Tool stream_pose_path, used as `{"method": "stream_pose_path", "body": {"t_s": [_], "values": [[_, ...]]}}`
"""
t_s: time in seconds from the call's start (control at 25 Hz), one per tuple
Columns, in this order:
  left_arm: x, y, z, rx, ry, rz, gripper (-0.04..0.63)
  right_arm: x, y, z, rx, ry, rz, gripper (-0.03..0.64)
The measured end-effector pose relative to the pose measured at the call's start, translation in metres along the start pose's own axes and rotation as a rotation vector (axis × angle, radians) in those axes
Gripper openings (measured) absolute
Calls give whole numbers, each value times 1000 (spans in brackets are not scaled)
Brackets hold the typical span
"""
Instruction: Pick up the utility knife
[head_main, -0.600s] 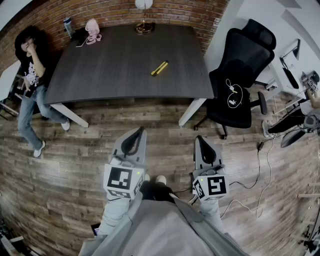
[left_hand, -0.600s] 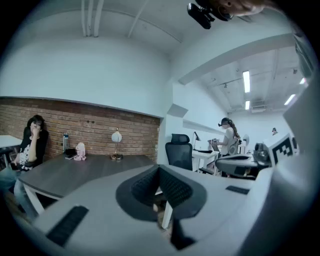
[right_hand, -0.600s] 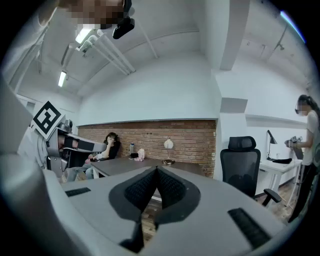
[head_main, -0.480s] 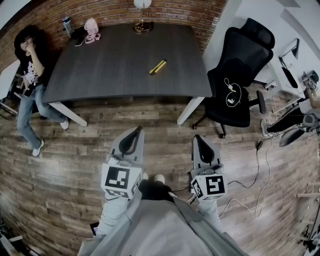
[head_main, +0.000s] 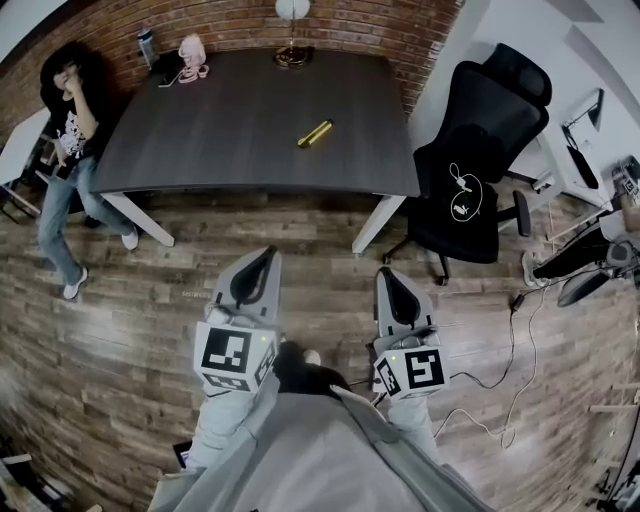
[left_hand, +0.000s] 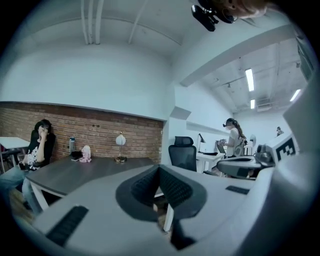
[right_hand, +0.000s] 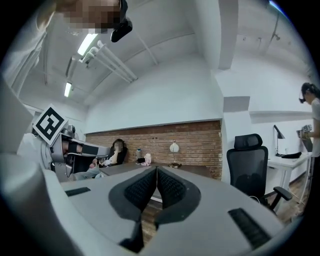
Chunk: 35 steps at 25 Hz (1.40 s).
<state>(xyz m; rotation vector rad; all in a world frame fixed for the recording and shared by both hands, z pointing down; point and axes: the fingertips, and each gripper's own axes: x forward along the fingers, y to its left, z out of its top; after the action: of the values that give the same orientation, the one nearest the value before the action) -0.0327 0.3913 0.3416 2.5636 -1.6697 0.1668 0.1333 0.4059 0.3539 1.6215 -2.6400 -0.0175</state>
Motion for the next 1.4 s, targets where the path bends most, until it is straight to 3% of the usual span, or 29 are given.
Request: {"method": "stream_pose_path", "body": {"t_s": [0.28, 0.56, 1.08, 1.4], "values": [[26, 17, -4, 5, 16, 20, 18, 33, -10, -6, 24, 3, 14, 18], [96, 45, -3, -6, 24, -15, 18, 92, -46, -8, 23, 19, -20, 18], [212, 150, 16, 3, 33, -43, 18, 240, -76, -3, 36, 53, -59, 18], [251, 187, 9, -11, 58, -90, 18, 285, -73, -8, 34, 85, -102, 18]]}}
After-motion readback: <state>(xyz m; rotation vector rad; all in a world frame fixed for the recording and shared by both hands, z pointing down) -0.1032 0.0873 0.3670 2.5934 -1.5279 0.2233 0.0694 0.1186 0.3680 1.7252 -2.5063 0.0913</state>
